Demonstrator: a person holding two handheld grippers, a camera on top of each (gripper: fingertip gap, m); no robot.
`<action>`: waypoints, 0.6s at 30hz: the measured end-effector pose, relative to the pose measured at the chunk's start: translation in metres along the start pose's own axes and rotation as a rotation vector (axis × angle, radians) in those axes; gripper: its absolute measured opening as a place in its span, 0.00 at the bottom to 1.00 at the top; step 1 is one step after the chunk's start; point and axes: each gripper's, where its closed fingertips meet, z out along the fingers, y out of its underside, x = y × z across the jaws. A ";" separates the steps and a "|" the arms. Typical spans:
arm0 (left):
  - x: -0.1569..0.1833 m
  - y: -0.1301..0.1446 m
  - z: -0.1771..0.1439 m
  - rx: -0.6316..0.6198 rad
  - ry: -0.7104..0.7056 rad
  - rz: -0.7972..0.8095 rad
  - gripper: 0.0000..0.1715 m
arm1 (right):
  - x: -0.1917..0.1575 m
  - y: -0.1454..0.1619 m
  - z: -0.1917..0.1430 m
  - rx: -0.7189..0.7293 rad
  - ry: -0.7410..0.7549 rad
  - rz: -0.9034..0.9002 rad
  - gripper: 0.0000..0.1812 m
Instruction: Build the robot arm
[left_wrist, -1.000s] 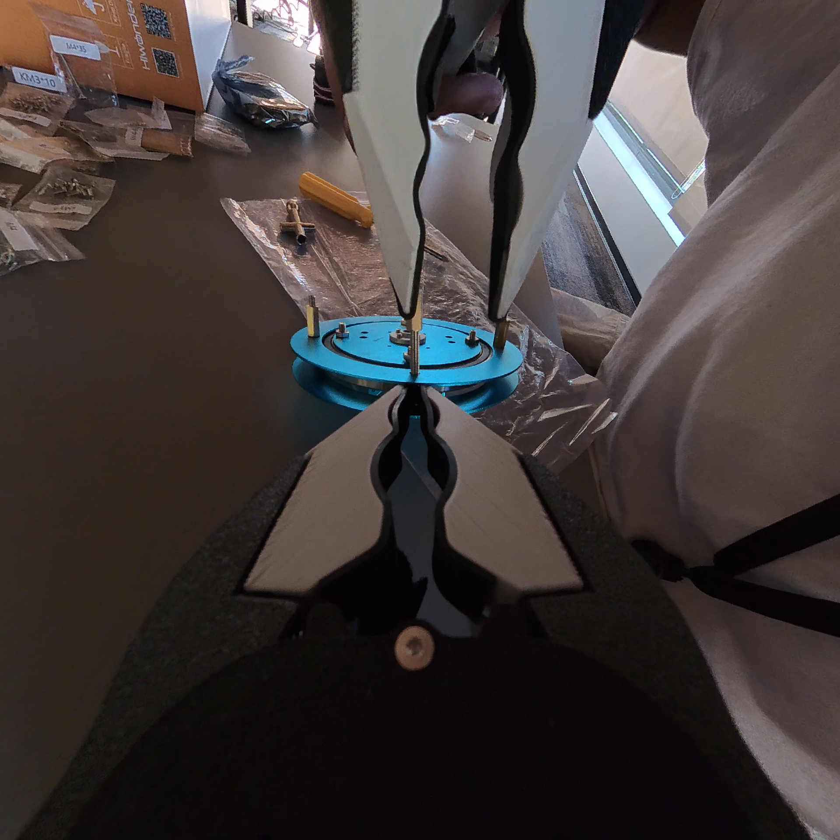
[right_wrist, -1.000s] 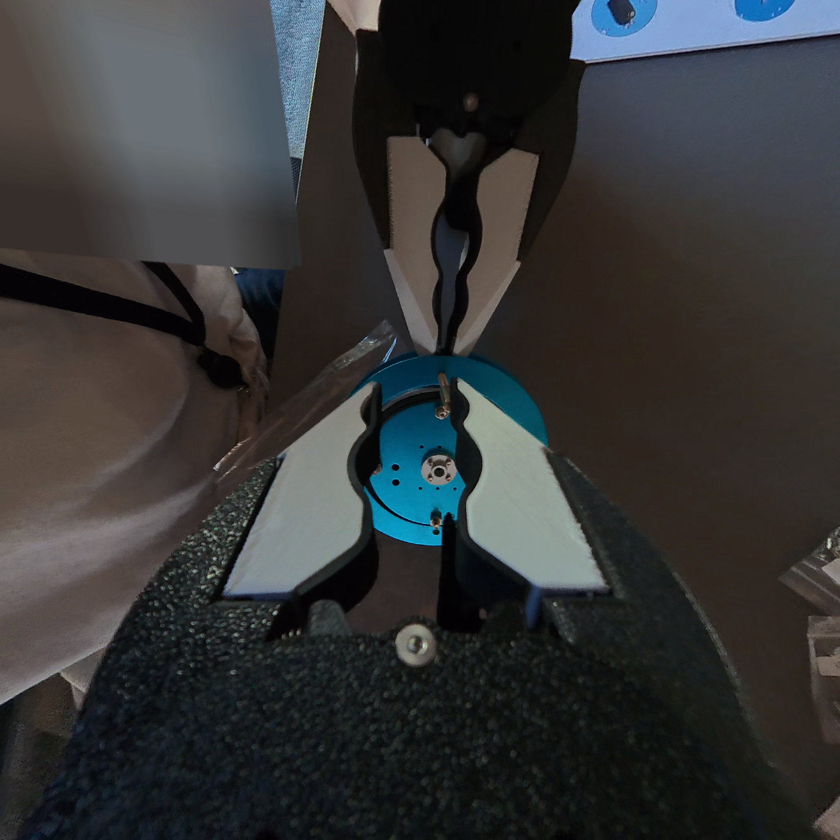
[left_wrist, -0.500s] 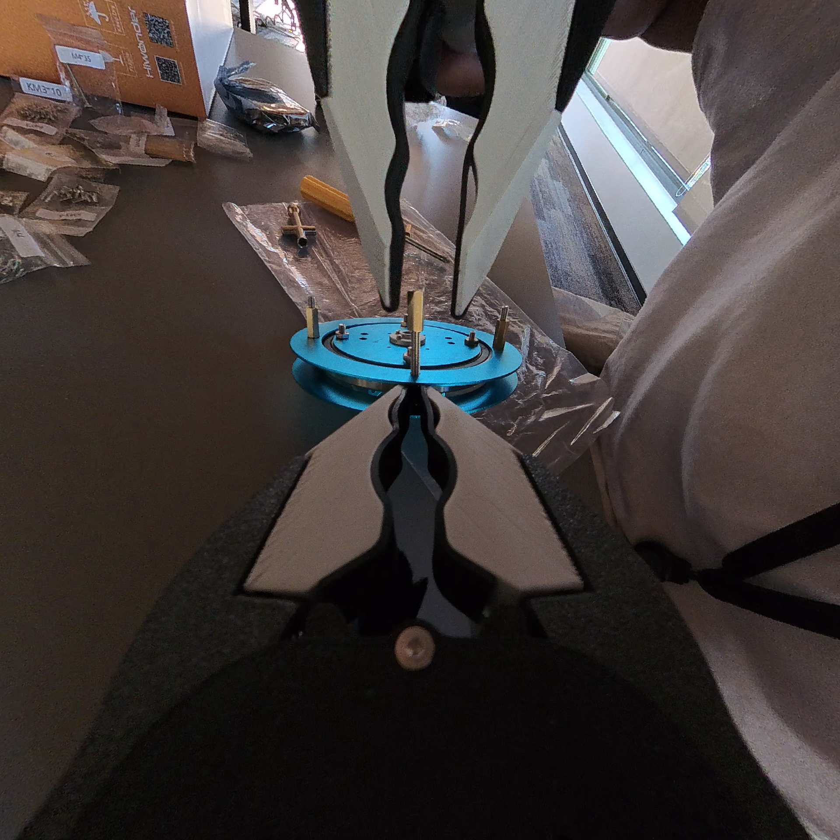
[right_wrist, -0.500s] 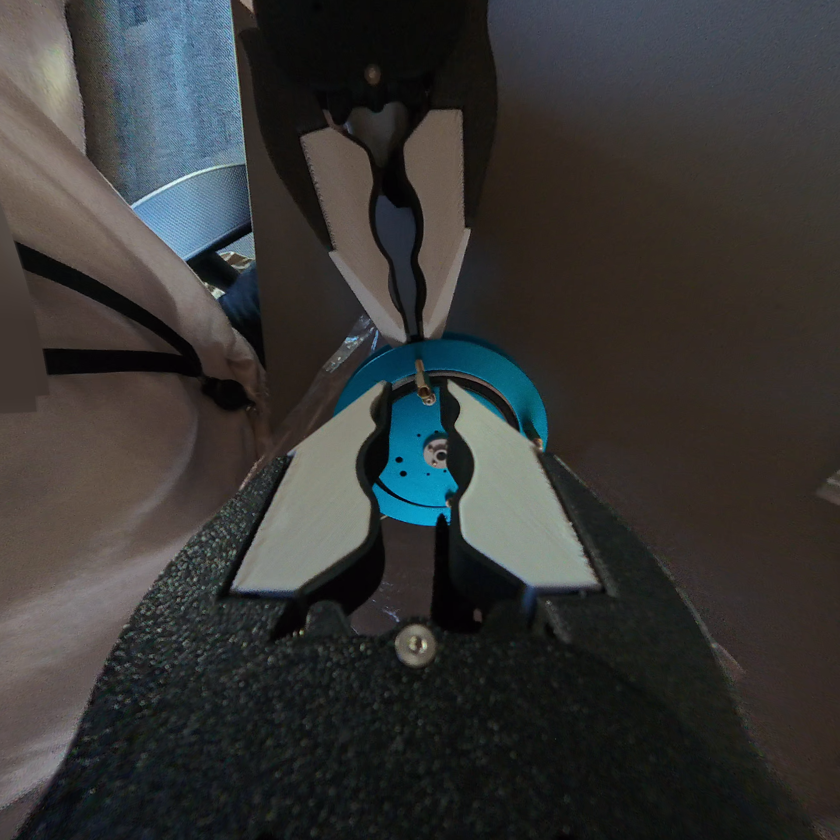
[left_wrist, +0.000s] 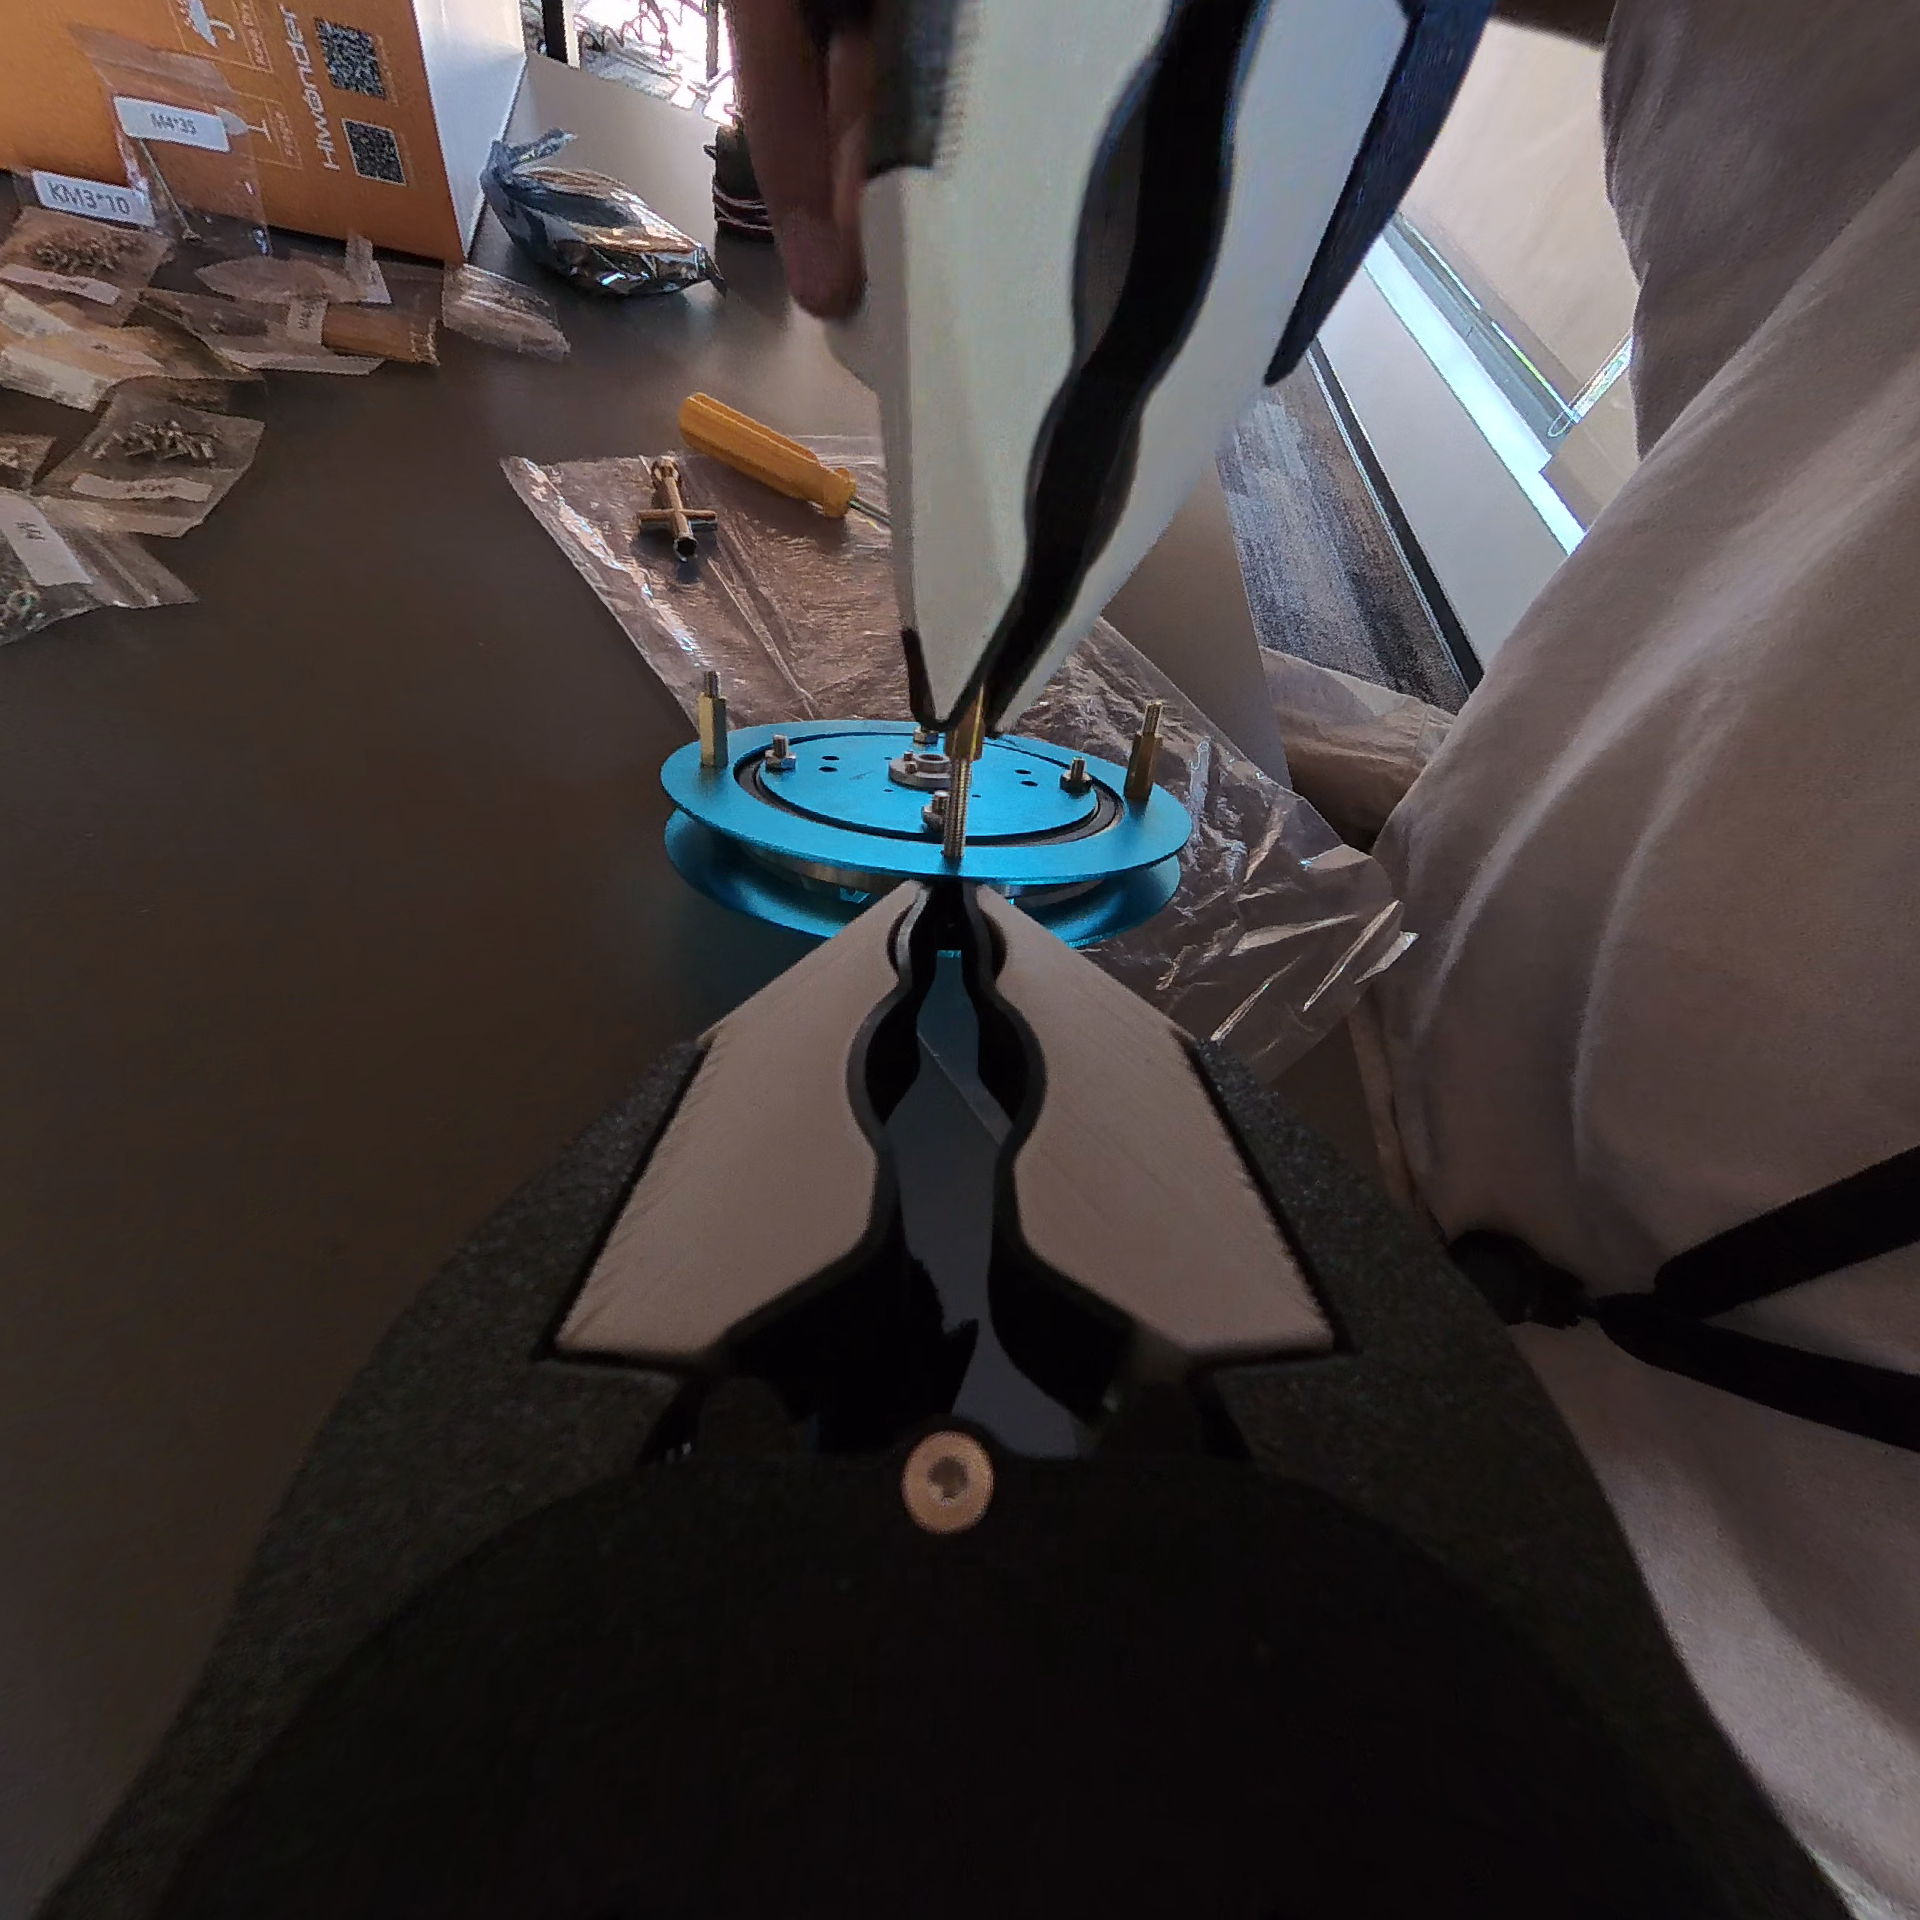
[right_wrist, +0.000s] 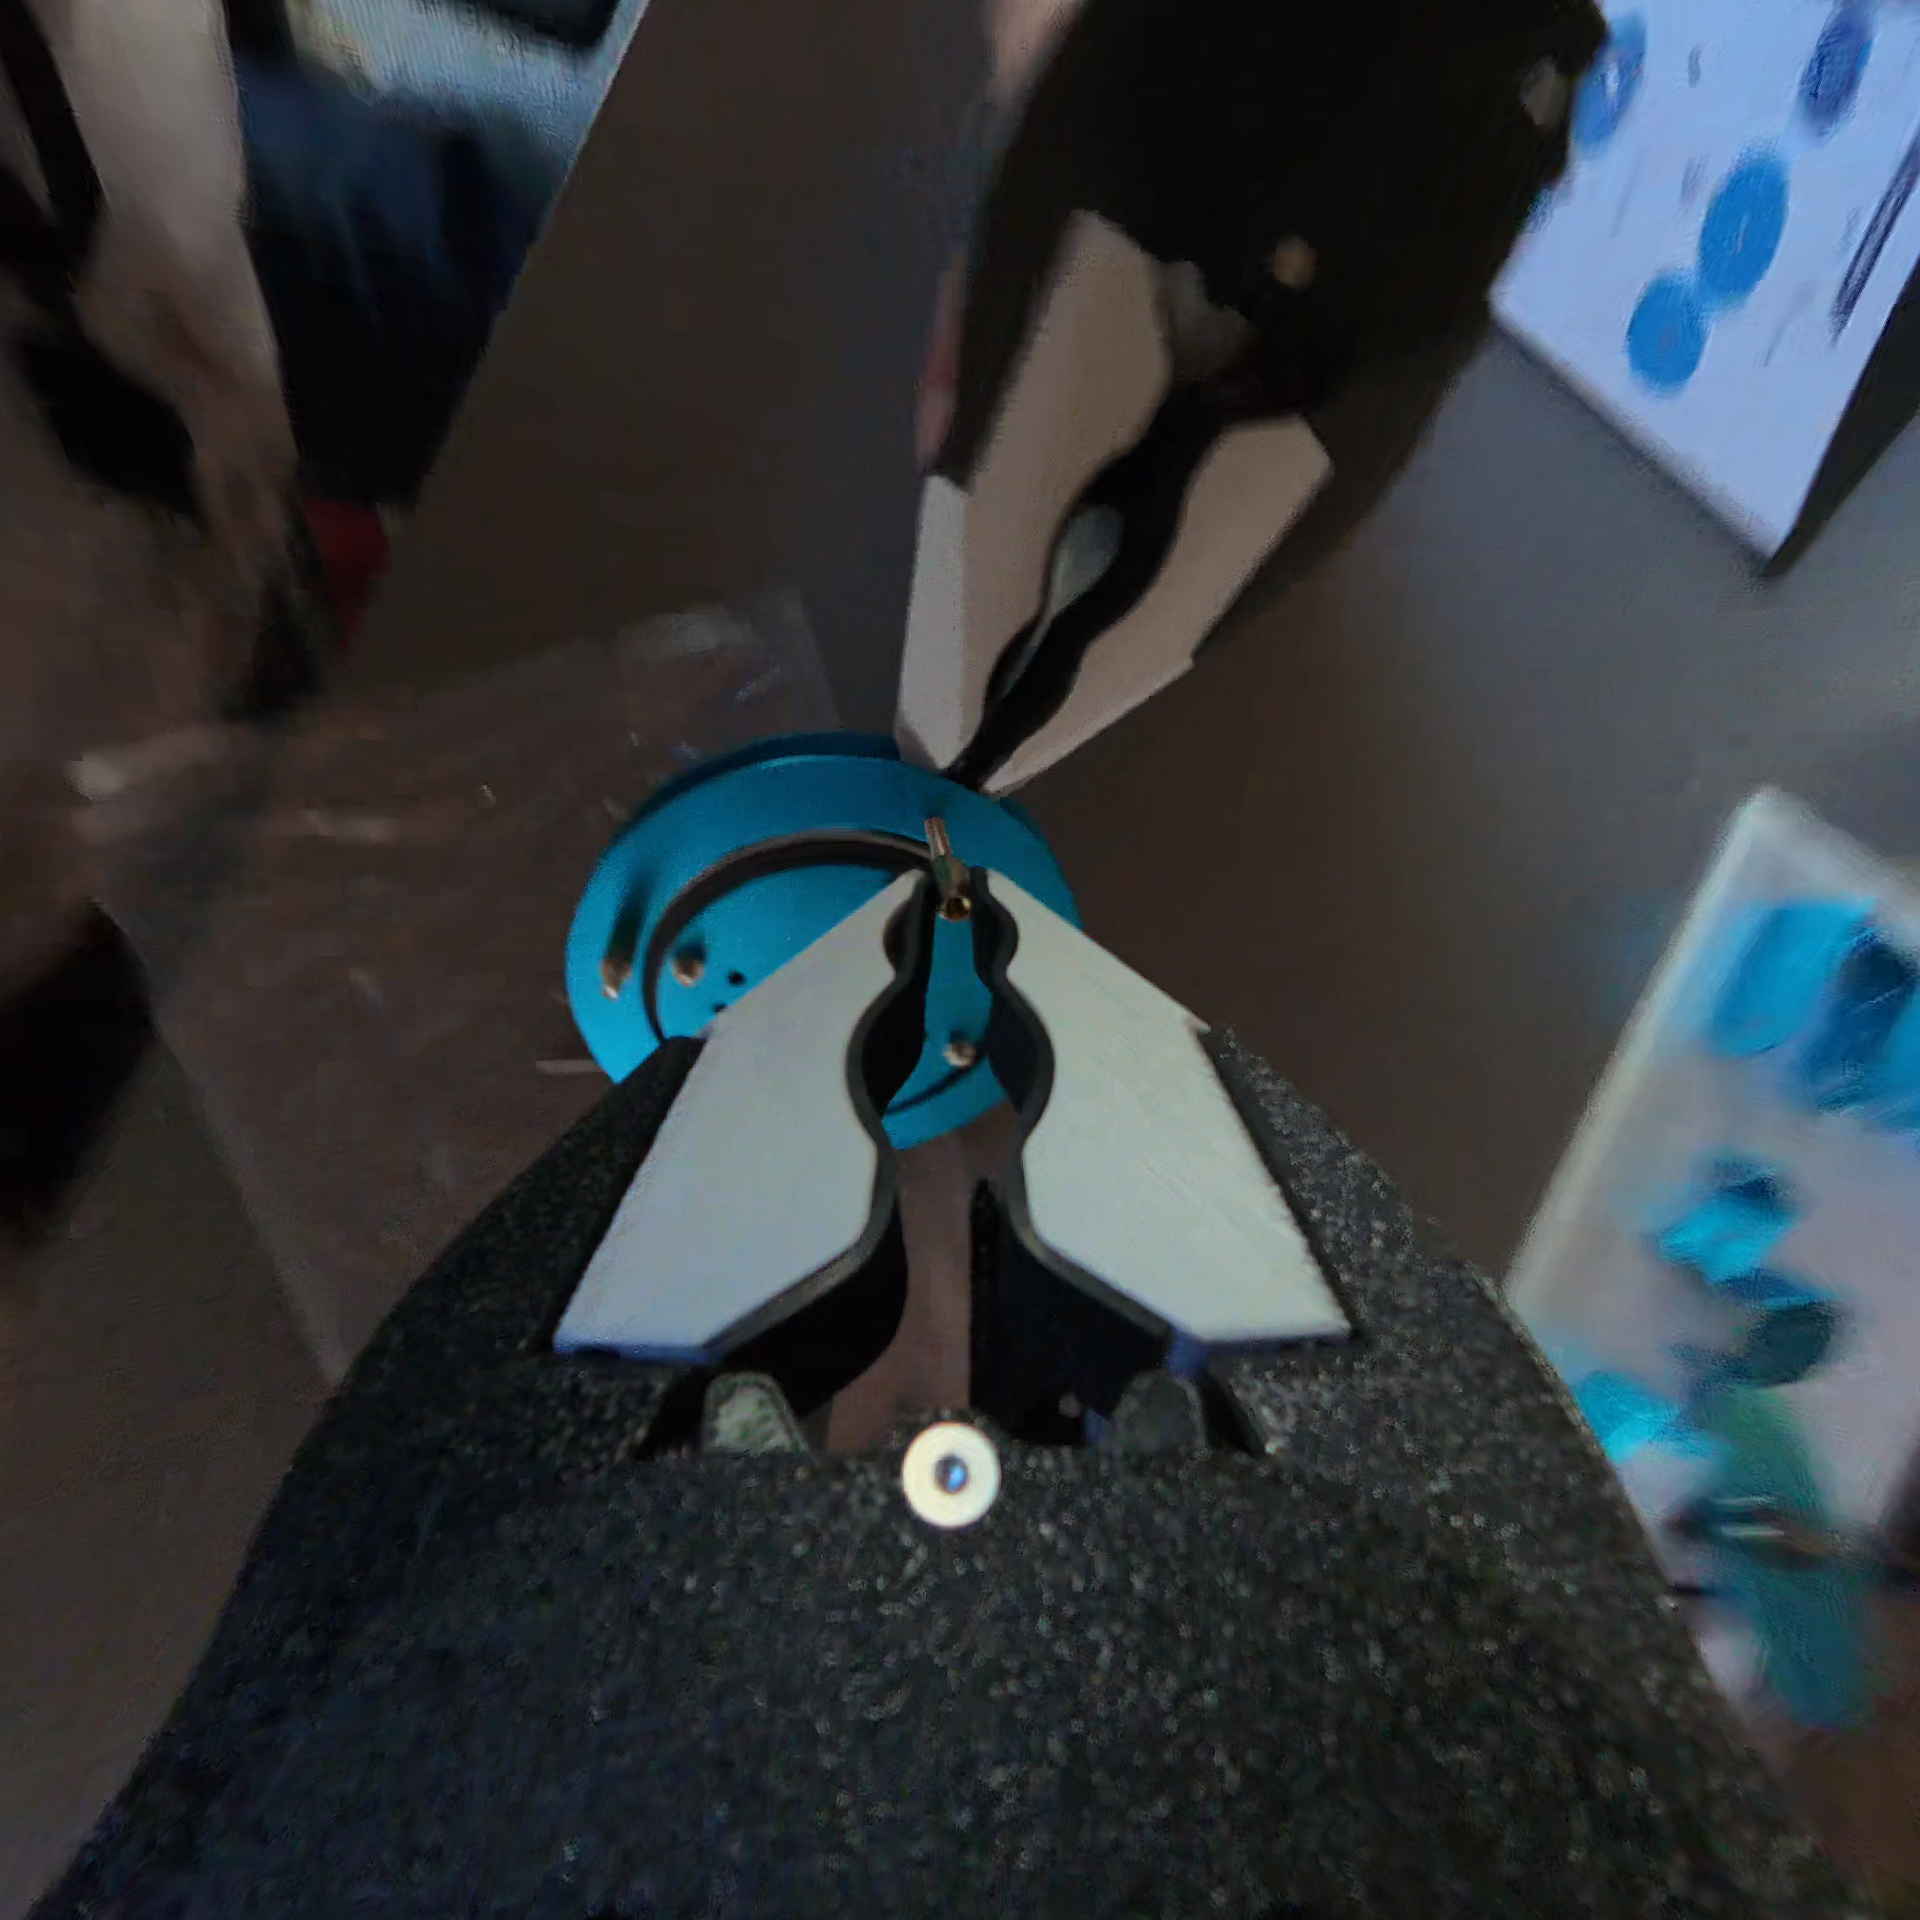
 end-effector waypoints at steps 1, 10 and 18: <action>0.000 0.000 0.000 -0.002 0.003 0.000 0.02 | -0.001 0.000 0.000 -0.022 0.025 -0.138 0.03; 0.002 0.001 0.002 -0.010 0.009 0.010 0.01 | -0.003 -0.001 -0.001 -0.117 0.330 -1.325 0.03; 0.002 0.001 0.003 -0.010 0.006 0.004 0.01 | -0.001 -0.003 -0.001 -0.100 0.357 -1.075 0.10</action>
